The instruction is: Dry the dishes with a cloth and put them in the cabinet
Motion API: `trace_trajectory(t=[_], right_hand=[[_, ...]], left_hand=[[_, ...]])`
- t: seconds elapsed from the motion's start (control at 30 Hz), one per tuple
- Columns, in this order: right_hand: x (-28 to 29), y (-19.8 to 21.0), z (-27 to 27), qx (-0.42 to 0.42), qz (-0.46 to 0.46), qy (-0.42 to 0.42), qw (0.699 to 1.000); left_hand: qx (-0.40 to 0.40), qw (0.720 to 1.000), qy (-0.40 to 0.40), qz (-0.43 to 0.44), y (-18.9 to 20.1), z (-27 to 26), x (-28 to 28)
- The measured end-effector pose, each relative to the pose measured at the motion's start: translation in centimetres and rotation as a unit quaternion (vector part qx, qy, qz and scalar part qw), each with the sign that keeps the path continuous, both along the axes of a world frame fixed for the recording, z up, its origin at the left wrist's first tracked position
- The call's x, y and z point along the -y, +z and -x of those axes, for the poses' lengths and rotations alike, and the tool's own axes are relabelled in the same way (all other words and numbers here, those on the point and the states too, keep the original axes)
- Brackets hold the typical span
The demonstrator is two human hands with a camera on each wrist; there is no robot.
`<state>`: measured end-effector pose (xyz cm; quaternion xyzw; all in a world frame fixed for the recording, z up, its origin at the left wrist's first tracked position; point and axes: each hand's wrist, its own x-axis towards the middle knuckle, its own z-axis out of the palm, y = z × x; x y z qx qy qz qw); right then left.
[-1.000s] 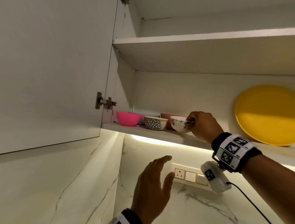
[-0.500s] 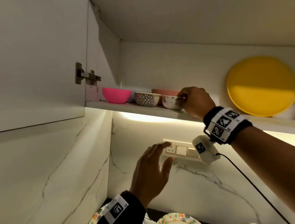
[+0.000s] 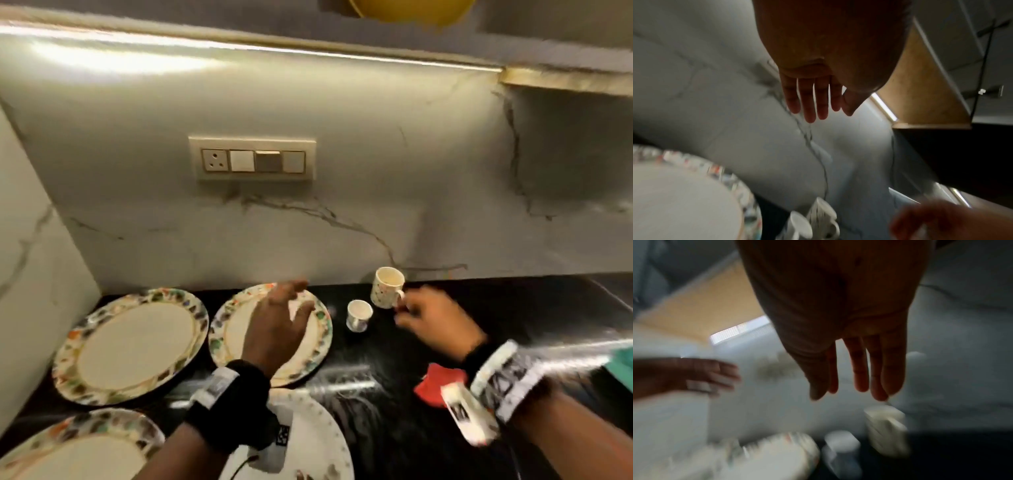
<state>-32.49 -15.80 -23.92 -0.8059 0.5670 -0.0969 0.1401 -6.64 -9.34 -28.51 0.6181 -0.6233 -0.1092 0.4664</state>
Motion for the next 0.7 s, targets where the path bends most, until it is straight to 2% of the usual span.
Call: trace_trajectory(t=[0.07, 0.1, 0.2, 0.27, 0.4, 0.47, 0.6, 0.7], right_hand=[[0.6, -7.8, 6.0, -0.17, -0.135, -0.04, 0.975], [0.6, -11.0, 8.3, -0.208, -0.18, -0.047, 0.96], [0.8, -15.7, 11.9, -0.199, -0.231, -0.022, 0.952], [1.4, -17.2, 12.9, -0.19, -0.198, -0.013, 0.962], [2.7, -19.3, 14.6, -0.107, -0.151, 0.005, 0.983], [3.1, -19.1, 15.2, -0.008, -0.135, -0.005, 0.991], [4.8, -18.2, 16.6, 0.108, -0.132, -0.062, 0.983], [5.7, -17.7, 17.3, 0.158, -0.134, -0.057, 0.977]], left_hand=[[-0.035, 0.996, -0.01, -0.078, -2.7, 3.4, 2.0], [-0.056, 0.992, -0.013, -0.11, -3.7, 4.7, 3.0], [-0.072, 0.979, -0.001, -0.192, -5.6, 8.8, 6.0], [-0.072, 0.968, 0.023, -0.238, -7.0, 10.9, 8.0], [-0.06, 0.947, 0.088, -0.303, -11.1, 13.5, 11.3], [-0.057, 0.935, 0.128, -0.327, -12.9, 14.2, 12.3], [-0.069, 0.921, 0.184, -0.336, -15.4, 15.6, 14.1], [-0.059, 0.919, 0.222, -0.32, -15.9, 16.2, 14.7]])
